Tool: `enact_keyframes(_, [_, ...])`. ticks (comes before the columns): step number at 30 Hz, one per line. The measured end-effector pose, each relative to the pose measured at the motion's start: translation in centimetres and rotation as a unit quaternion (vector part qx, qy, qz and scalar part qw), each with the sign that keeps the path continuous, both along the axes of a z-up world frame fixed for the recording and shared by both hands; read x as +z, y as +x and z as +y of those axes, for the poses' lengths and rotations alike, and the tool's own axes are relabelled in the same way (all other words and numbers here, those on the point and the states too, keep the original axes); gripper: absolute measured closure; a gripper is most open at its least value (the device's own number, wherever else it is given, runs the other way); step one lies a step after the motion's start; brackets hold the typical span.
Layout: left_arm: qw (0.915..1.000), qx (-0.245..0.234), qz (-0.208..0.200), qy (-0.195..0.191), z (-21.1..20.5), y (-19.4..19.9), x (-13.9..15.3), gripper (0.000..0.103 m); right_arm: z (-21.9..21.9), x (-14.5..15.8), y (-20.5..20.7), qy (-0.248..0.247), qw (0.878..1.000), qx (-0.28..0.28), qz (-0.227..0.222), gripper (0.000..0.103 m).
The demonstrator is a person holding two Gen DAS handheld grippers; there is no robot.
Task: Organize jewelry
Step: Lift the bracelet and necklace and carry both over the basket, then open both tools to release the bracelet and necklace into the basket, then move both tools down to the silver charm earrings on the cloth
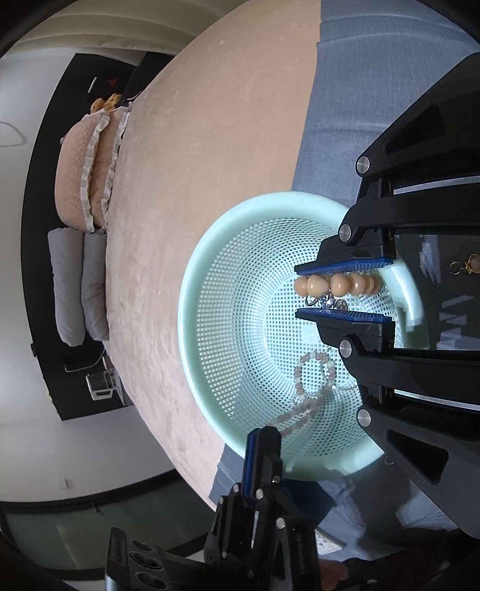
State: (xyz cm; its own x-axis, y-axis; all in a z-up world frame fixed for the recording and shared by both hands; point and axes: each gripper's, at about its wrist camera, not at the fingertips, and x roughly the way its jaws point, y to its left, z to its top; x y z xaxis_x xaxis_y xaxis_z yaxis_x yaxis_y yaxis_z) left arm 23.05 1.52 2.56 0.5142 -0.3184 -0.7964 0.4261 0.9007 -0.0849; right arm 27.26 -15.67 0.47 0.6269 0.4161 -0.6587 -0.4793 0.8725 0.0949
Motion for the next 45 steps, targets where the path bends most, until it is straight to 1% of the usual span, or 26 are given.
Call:
enact_keyframes(3, [1.0,0.003,0.005,-0.001,0.1,-0.2,-0.5,0.097,-0.1,-0.1,0.1,0.0,1.0,0.0,-0.001,0.086])
enact_keyframes(9, [1.0,0.005,0.005,0.001,-0.2,-0.2,-0.5,0.097,-0.3,0.0,-0.1,0.003,1.0,-0.003,-0.005,0.086])
enact_keyframes(14, [0.9999,0.01,0.003,0.004,-0.1,-0.3,-0.4,0.096,-0.9,0.6,-0.2,0.016,1.0,-0.008,-0.014,0.085])
enact_keyframes(16, [0.9999,0.015,0.001,0.0,0.3,-0.6,-0.2,0.096,-1.2,0.7,-0.4,0.02,1.0,-0.012,-0.017,0.079])
enact_keyframes(18, [0.9998,0.017,-0.002,-0.003,0.6,-0.9,0.0,0.095,-1.5,0.9,-0.8,0.024,0.999,-0.019,-0.029,0.052])
enact_keyframes(20, [0.9997,0.02,-0.01,-0.003,1.0,-1.3,0.4,0.08,-1.9,1.1,-1.1,0.029,0.999,-0.022,-0.037,0.046])
enact_keyframes(22, [0.9996,0.02,-0.02,-0.007,1.3,-2.0,0.8,0.046,-2.3,1.3,-1.4,0.032,0.998,-0.026,-0.036,0.041])
enact_keyframes(24, [0.9987,0.03,-0.041,0.006,1.4,-3.1,1.3,0.029,-2.9,1.3,-1.9,0.032,0.998,-0.035,-0.037,0.037])
enact_keyframes(25, [0.9983,0.034,-0.047,0.012,1.6,-3.6,1.5,0.025,-3.2,1.3,-2.1,0.033,0.998,-0.039,-0.037,0.036])
enact_keyframes(27, [0.9977,0.037,-0.055,0.009,2.0,-4.6,1.8,0.022,-4.1,1.2,-2.8,0.037,0.998,-0.044,-0.038,0.034])
enact_keyframes(28, [0.9973,0.041,-0.06,0.006,2.4,-5.2,1.8,0.017,-4.5,1.1,-3.2,0.039,0.998,-0.046,-0.036,0.034])
enact_keyframes(31, [0.9968,0.05,-0.062,0.008,3.2,-6.6,1.3,0.01,-5.8,0.3,-4.4,0.037,0.997,-0.053,-0.031,0.033])
enact_keyframes(33, [0.9969,0.052,-0.056,0.021,3.4,-7.5,0.3,0.01,-6.6,-0.5,-4.9,0.035,0.997,-0.061,-0.022,0.032])
enact_keyframes(35, [0.9956,0.067,-0.057,0.03,3.4,-8.2,-0.9,0.01,-7.2,-1.2,-5.3,0.038,0.997,-0.066,-0.014,0.032])
enact_keyframes(38, [0.9954,0.08,-0.05,0.016,3.3,-9.0,-2.8,0.01,-7.8,-2.3,-6.1,0.036,0.997,-0.071,-0.002,0.031])
enact_keyframes(40, [0.9955,0.081,-0.042,0.023,3.0,-9.4,-4.1,0.01,-7.8,-3.1,-7.0,0.026,0.997,-0.073,0.001,0.027])
enact_keyframes(41, [0.995,0.08,-0.052,0.029,2.7,-9.9,-4.5,0.01,-7.7,-3.6,-7.6,0.02,0.997,-0.072,0.002,0.024])
enact_keyframes(43, [0.9934,0.077,-0.079,0.03,2.4,-10.9,-5.0,0.01,-7.5,-4.4,-8.9,0.012,0.998,-0.068,-0.004,0.023])
enact_keyframes(45, [0.992,0.077,-0.098,0.021,2.3,-11.5,-5.6,0.01,-7.4,-5.2,-9.8,0.004,0.998,-0.064,-0.009,0.024])
